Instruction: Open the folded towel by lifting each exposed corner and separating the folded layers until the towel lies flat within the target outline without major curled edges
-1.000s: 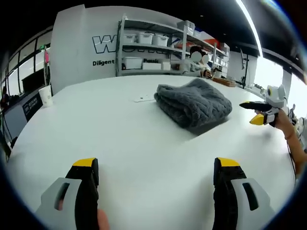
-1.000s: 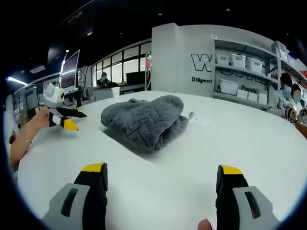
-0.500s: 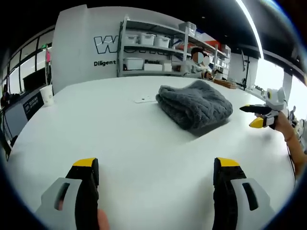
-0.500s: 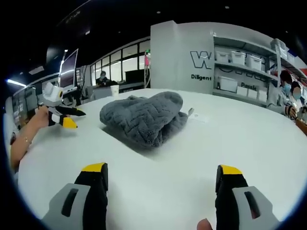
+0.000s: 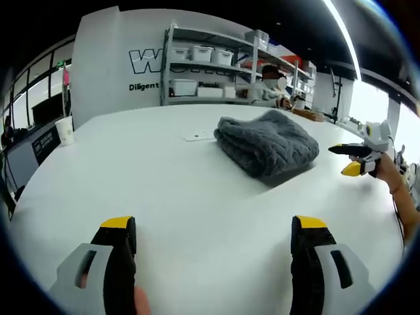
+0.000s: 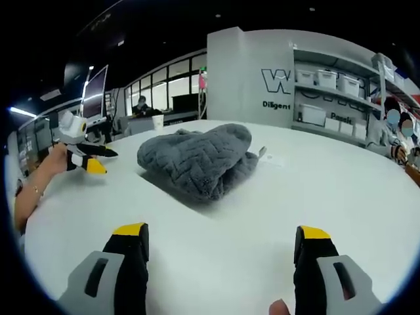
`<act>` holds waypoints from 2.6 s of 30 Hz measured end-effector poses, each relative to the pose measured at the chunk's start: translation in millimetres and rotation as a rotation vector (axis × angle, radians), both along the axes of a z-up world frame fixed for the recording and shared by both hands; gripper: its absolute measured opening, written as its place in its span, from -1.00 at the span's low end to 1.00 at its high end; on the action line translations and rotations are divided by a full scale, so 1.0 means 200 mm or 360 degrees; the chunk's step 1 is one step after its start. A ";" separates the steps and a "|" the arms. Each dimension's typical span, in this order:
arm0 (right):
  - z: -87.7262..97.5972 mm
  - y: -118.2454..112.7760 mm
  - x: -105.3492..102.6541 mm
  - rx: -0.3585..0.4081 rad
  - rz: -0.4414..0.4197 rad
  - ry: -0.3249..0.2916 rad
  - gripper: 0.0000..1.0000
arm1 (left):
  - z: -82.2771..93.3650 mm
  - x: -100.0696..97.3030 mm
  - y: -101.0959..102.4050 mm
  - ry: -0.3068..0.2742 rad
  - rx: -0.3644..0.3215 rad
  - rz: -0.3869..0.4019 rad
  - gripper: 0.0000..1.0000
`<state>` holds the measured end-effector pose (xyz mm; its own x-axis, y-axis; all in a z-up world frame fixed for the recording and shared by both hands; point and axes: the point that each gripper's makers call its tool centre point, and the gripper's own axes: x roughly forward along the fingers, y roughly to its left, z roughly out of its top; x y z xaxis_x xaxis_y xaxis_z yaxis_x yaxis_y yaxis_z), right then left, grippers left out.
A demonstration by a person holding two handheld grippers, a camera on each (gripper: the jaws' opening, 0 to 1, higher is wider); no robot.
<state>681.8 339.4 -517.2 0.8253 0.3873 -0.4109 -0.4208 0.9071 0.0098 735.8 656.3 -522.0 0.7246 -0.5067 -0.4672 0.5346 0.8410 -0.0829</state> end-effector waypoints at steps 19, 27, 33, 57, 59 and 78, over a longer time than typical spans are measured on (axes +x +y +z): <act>-0.02 0.01 0.00 -0.0035 0.0021 0.0015 0.82 | 0.01 0.01 0.00 -0.0018 0.0007 0.0001 0.92; -0.02 0.00 0.00 -0.0042 0.0021 0.0016 0.82 | 0.00 0.00 0.00 -0.0013 0.0013 0.0005 0.92; -0.02 0.00 0.00 -0.0047 0.0026 0.0019 0.82 | 0.00 -0.01 0.00 -0.0013 0.0016 0.0006 0.91; 0.01 -0.01 0.00 -0.0089 0.0008 -0.0015 0.78 | 0.00 -0.01 -0.02 0.0001 0.0019 -0.0011 0.91; 0.02 -0.01 0.00 -0.0092 0.0005 -0.0016 0.79 | 0.00 -0.01 -0.02 0.0001 0.0021 -0.0011 0.91; 0.09 0.29 -0.05 -0.0221 0.0260 -0.0110 0.98 | 0.01 -0.02 -0.01 0.0001 0.0009 -0.0014 0.91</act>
<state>672.4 396.9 -499.1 0.7842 0.4622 -0.4140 -0.5578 0.8173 -0.1442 731.6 654.0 -520.7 0.7200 -0.5102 -0.4704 0.5419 0.8368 -0.0783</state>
